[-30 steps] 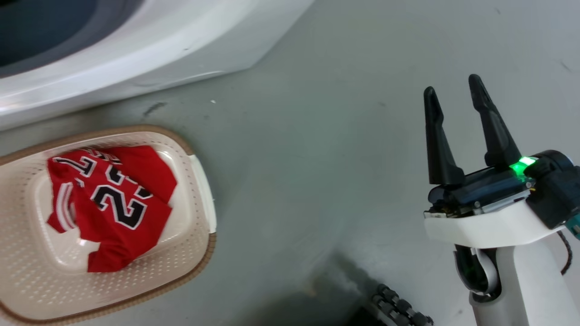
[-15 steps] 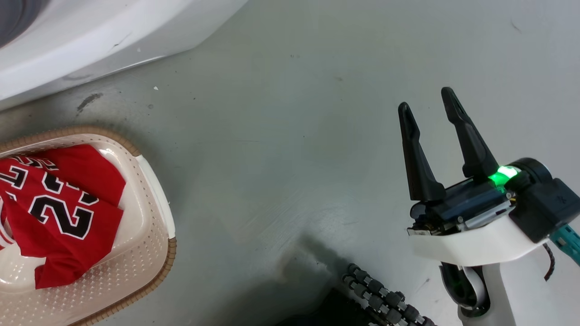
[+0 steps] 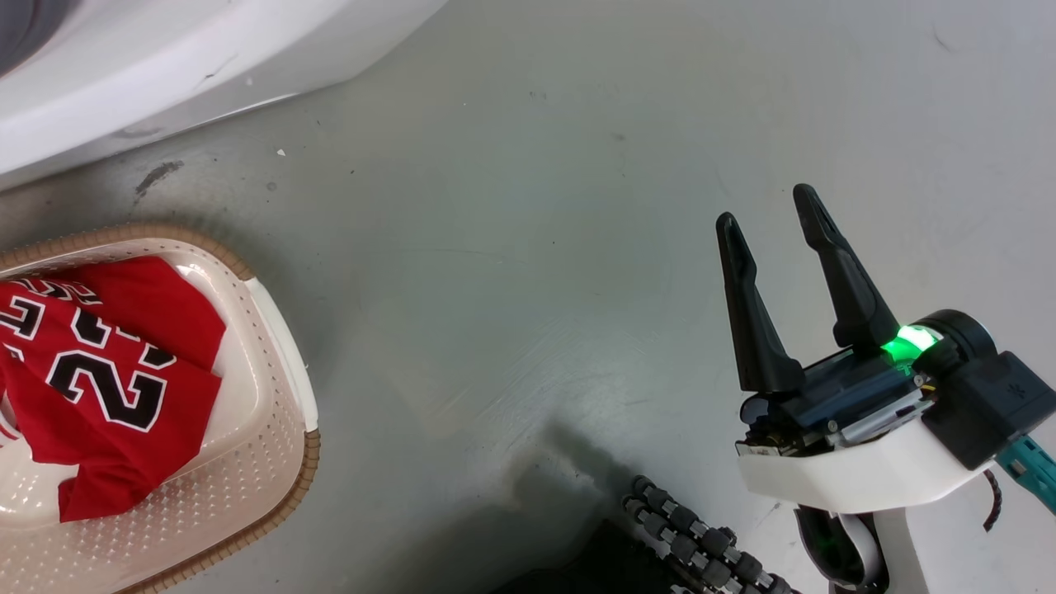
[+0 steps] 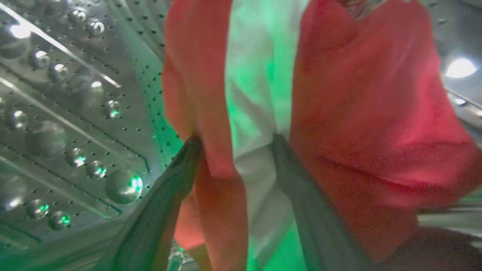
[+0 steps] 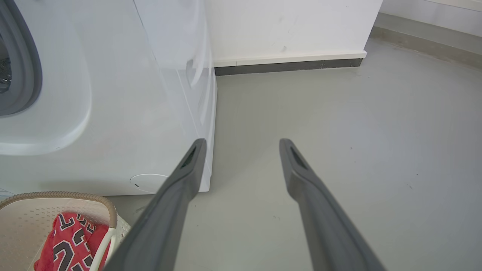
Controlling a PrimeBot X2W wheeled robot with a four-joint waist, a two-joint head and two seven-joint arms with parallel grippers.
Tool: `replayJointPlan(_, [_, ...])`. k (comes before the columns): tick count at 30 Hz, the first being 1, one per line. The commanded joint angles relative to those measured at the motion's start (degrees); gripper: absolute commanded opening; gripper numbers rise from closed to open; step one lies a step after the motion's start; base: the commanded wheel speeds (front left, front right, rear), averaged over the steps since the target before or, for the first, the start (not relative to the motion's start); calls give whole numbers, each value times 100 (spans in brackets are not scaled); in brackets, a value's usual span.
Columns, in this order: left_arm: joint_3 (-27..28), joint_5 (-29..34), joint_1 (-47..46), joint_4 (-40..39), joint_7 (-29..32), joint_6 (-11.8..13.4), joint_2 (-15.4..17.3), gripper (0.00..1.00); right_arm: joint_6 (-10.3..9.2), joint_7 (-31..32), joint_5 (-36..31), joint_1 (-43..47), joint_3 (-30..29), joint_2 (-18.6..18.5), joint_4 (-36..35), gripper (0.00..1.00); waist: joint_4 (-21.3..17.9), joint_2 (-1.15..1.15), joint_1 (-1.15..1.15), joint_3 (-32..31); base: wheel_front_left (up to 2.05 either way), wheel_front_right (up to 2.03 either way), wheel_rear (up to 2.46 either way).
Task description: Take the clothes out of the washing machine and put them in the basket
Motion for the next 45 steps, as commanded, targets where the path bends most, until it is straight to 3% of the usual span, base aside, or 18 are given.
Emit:
replayJointPlan(1, [-81,-20,-1,123,-36,-36,-26,100,-6,-12,13,57,-5,13,-36,100,8,0,0,17,0,0,0])
replayJointPlan(4, [-164,-54,-16,266,-44,-61,-74,100,-6,-12,-2,40,0,12,-43,100,15,0,0,29,0,0,0])
replayJointPlan(5, [-198,-70,-35,305,-49,-70,-84,94,-6,-12,-9,31,-1,12,-43,100,18,0,0,34,0,0,0])
replayJointPlan(6, [-230,-87,-63,332,-70,-73,-96,0,-6,-12,-15,14,-7,12,-41,100,22,0,0,42,0,0,0])
replayJointPlan(10, [-297,-214,-162,391,-173,-91,-171,0,-6,-12,5,-66,-28,13,-36,100,37,0,0,70,0,0,0])
replayJointPlan(25, [-672,-717,-298,78,-1050,-84,204,0,-6,-12,-152,-443,-22,12,122,100,55,0,0,-200,0,0,0])
replayJointPlan(33, [-933,-1191,270,-221,-2150,-84,117,0,-6,-12,-463,-463,-374,11,323,100,509,0,0,-751,0,0,0])
replayJointPlan(45, [-1272,-1842,1844,-558,-3797,-85,-156,0,-6,-12,-951,-321,-715,9,606,100,1286,0,0,-1760,0,0,0])
